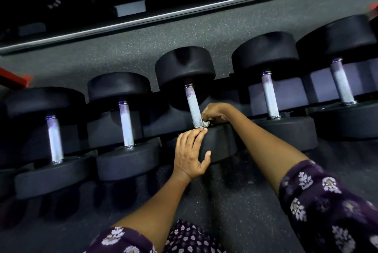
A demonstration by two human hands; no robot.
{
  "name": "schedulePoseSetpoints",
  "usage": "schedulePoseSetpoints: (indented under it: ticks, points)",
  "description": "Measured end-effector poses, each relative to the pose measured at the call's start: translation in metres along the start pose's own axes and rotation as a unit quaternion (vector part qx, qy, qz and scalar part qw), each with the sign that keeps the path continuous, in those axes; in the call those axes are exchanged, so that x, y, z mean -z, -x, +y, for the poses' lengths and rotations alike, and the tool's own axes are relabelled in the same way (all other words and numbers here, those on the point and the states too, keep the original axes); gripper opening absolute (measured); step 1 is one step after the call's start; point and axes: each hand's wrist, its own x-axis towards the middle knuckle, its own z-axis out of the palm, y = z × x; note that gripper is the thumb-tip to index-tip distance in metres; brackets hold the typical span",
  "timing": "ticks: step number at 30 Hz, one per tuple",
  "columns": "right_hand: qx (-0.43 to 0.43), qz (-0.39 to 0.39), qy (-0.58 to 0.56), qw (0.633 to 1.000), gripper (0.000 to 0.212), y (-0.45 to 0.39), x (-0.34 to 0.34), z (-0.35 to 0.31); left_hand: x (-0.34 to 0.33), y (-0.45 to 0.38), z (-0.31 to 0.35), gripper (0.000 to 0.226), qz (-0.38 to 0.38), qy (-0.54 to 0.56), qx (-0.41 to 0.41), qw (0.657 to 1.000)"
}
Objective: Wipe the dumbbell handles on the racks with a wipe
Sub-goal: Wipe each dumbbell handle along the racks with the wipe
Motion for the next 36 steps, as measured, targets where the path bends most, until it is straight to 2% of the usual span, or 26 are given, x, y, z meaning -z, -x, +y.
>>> schedulePoseSetpoints:
  ticks: [4, 8, 9, 13, 15, 18, 19, 23, 25, 28, 30, 32, 33, 34, 36]
  points:
    - [0.027, 0.043, -0.155, 0.987, 0.027, -0.005, 0.011, -0.005, 0.001, -0.001, -0.001, 0.056, 0.002, 0.008, -0.005, 1.000]
    - [0.032, -0.001, -0.081, 0.996, 0.026, -0.004, 0.004, 0.007, 0.001, -0.001, -0.002, 0.057, -0.003, 0.011, -0.004, 1.000]
    - [0.023, -0.013, -0.092, 0.995, 0.024, -0.005, 0.005, 0.007, 0.001, -0.001, -0.002, 0.057, -0.005, 0.013, -0.004, 1.000]
    - [0.054, 0.034, -0.287, 0.956, 0.027, -0.009, 0.010, -0.013, 0.002, -0.001, -0.002, 0.056, -0.010, 0.015, -0.002, 1.000]
    - [0.035, 0.016, -0.244, 0.969, 0.031, -0.006, 0.004, -0.013, 0.002, -0.002, -0.002, 0.056, -0.008, 0.017, -0.003, 1.000]
    - [-0.008, -0.088, -0.087, 0.992, 0.039, -0.002, 0.002, -0.001, 0.002, -0.001, -0.002, 0.057, -0.004, 0.021, -0.004, 1.000]
    - [-0.013, -0.093, -0.096, 0.991, 0.038, -0.003, 0.005, -0.001, 0.003, -0.002, -0.002, 0.057, -0.006, 0.023, -0.004, 1.000]
    - [0.006, -0.034, -0.318, 0.948, 0.038, -0.005, 0.013, -0.020, 0.002, -0.002, -0.002, 0.057, -0.005, 0.022, -0.005, 1.000]
    - [-0.002, -0.051, -0.301, 0.952, 0.043, -0.002, 0.009, -0.018, 0.002, -0.001, -0.002, 0.057, -0.008, 0.025, -0.005, 1.000]
    - [-0.033, -0.113, -0.250, 0.961, 0.026, -0.006, 0.009, -0.007, 0.002, -0.001, -0.002, 0.057, -0.008, 0.026, -0.006, 1.000]
    - [-0.033, -0.096, -0.320, 0.942, 0.023, -0.005, 0.014, -0.014, 0.003, -0.002, -0.002, 0.057, -0.007, 0.027, -0.005, 1.000]
    - [-0.010, -0.070, -0.436, 0.897, 0.039, -0.002, 0.014, -0.023, 0.003, -0.002, -0.002, 0.056, -0.006, 0.026, -0.007, 1.000]
    - [0.001, -0.078, -0.490, 0.868, 0.044, -0.003, 0.012, -0.024, 0.002, -0.002, -0.002, 0.056, -0.004, 0.025, -0.008, 1.000]
    - [0.004, -0.093, -0.505, 0.858, 0.046, -0.001, 0.008, -0.023, 0.002, -0.002, -0.002, 0.056, -0.004, 0.024, -0.007, 1.000]
    - [0.005, -0.116, -0.460, 0.880, 0.046, 0.001, -0.001, -0.018, 0.002, -0.001, -0.003, 0.057, -0.004, 0.025, -0.007, 1.000]
